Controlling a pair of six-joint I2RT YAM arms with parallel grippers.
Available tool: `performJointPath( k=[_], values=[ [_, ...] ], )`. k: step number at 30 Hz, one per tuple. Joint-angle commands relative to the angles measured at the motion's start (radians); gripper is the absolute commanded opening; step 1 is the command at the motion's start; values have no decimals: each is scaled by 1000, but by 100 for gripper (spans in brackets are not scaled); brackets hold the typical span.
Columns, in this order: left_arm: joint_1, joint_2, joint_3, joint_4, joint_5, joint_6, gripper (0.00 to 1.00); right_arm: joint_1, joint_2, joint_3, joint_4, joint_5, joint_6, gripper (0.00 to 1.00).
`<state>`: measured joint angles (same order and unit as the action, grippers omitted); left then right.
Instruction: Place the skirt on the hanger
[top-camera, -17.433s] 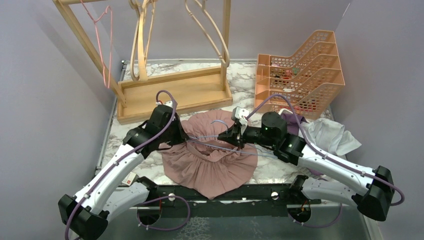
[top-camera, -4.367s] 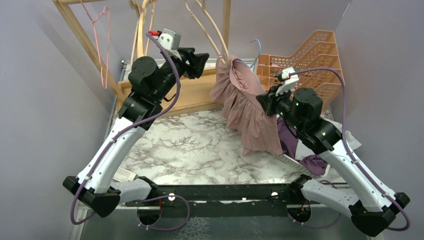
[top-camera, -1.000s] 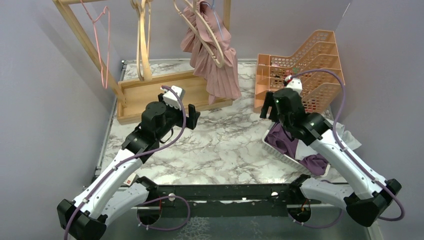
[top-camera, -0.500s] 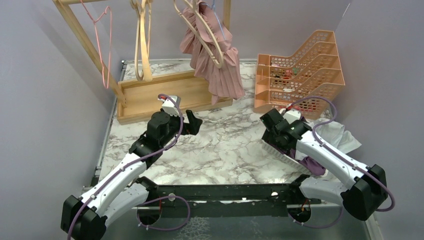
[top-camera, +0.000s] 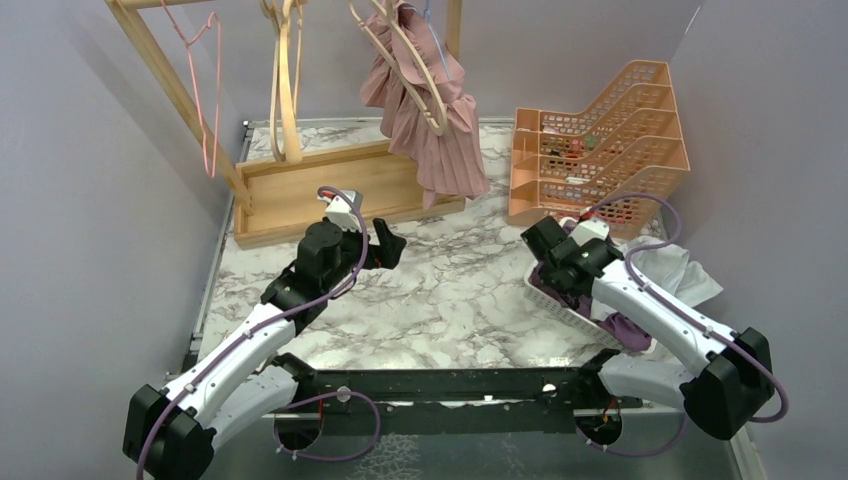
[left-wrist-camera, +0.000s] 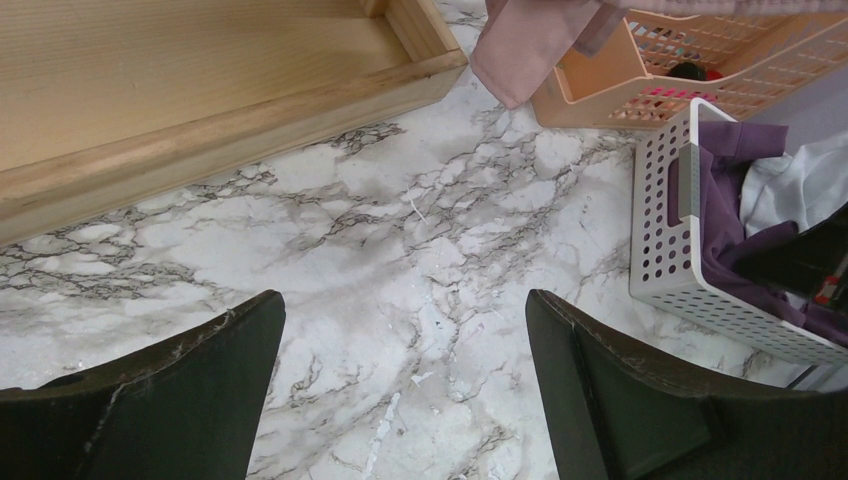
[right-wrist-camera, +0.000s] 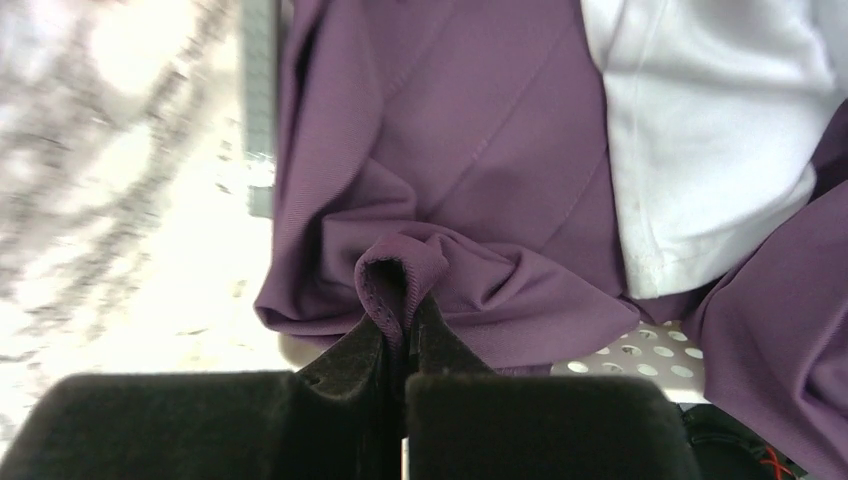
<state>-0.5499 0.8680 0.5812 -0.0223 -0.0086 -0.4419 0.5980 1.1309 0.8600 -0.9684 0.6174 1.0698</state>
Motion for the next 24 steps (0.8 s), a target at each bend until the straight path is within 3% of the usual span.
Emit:
performJointPath(
  k=[1,6,12,24],
  values=[
    [3,12,38,30,-34,12,94,-4,-82,163,-61,171,-42,1],
    [4,9,45,28,-47,43,99,-4,-179,323,44,225,-258,1],
    [4,31,57,39,-25,46,99,-4,-285,473,385,77,-604,1],
    [8,71,135,-22,-59,47,96,-4,-161,880,529,-367,-809,1]
  ],
)
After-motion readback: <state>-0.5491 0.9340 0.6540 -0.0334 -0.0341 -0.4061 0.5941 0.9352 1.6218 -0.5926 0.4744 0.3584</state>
